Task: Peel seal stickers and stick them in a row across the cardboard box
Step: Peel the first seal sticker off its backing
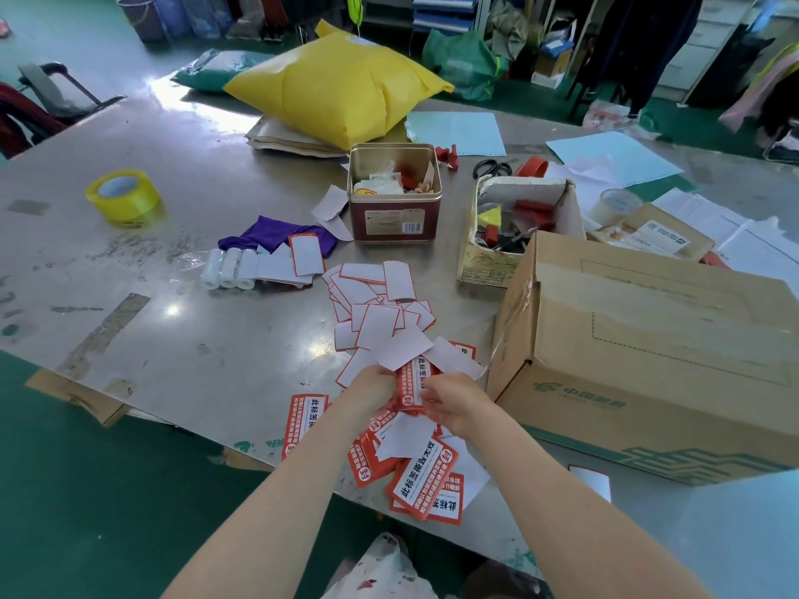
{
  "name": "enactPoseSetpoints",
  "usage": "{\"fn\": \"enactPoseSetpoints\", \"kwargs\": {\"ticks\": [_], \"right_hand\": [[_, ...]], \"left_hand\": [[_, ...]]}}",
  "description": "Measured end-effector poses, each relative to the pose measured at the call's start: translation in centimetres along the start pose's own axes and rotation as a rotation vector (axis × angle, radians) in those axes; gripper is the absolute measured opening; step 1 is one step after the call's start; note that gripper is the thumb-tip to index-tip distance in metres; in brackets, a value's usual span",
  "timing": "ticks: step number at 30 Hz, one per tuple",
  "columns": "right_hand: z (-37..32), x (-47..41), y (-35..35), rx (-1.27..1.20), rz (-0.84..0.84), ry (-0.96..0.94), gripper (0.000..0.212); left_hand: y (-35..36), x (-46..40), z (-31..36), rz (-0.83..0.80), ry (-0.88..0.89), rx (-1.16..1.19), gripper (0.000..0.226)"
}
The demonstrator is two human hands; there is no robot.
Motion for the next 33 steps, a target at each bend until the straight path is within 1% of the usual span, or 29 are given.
{"fn": "enactPoseSetpoints", "kwargs": {"ticks": [4,6,8,11,15,17,18,20,22,25,27,30,33], "right_hand": [[-0.1,-0.5,0.0,-0.027,0.026,-0.011,0.008],[0.0,-0.9,-0.1,-0.013,0.042,-0.016,0.011],[0.1,-1.2,-0.4,0.006,0.053,-0.011,0.020],[0.4,-1.2,-0.9,0.028,0.077,0.002,0.016],[0.6,-0.8,-1.1,0.041,0.130,0.010,0.015],[0.8,-1.4,-1.3,0.051,0.148,0.005,0.026],[0.8,-1.5,-1.2,0.045,0.143,0.003,0.027],[0.8,-1.3,-1.3,0.049,0.149,0.010,0.022],[0.8,-1.3,-1.4,0.041,0.149,0.012,0.024],[0.9,-1.4,-1.5,0.029,0.144,0.017,0.018],[0.9,-1.6,-1.6,0.031,0.139,0.015,0.019],[0.8,-1.6,-1.6,0.042,0.124,0.004,0.018],[0.6,-1.4,-1.7,0.067,0.118,-0.002,0.019]], "left_hand": [[0.3,-0.1,0.4,-0.036,0.011,-0.022,0.011],[0.3,-0.2,0.3,-0.045,-0.012,0.014,0.009],[0.3,-0.3,0.3,-0.062,-0.023,0.076,0.009],[0.3,-0.4,0.3,-0.066,-0.017,0.104,0.008],[0.8,-1.0,0.3,-0.030,0.027,-0.004,0.013],[1.0,-1.2,0.3,-0.037,0.049,-0.019,0.019],[1.0,-1.3,0.3,-0.042,0.056,-0.017,0.021],[1.1,-1.6,0.4,-0.037,0.062,-0.028,0.022],[1.1,-1.6,0.4,-0.037,0.057,-0.037,0.021],[1.0,-1.6,0.4,-0.057,0.027,0.008,0.019],[1.0,-1.8,0.4,-0.067,0.005,0.047,0.020],[1.1,-1.8,0.1,-0.084,-0.050,0.113,0.011],[1.5,-1.9,-0.1,-0.124,-0.047,0.166,0.010]]}}
Point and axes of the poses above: each hand's wrist, its own x-axis away from the middle knuckle, its own y-axis out of the palm, z = x × y, the point moved 5 cm from there along -x, towards the middle knuckle, and after that the axes turned 2 degrees about -x, right-handed, at the moved point
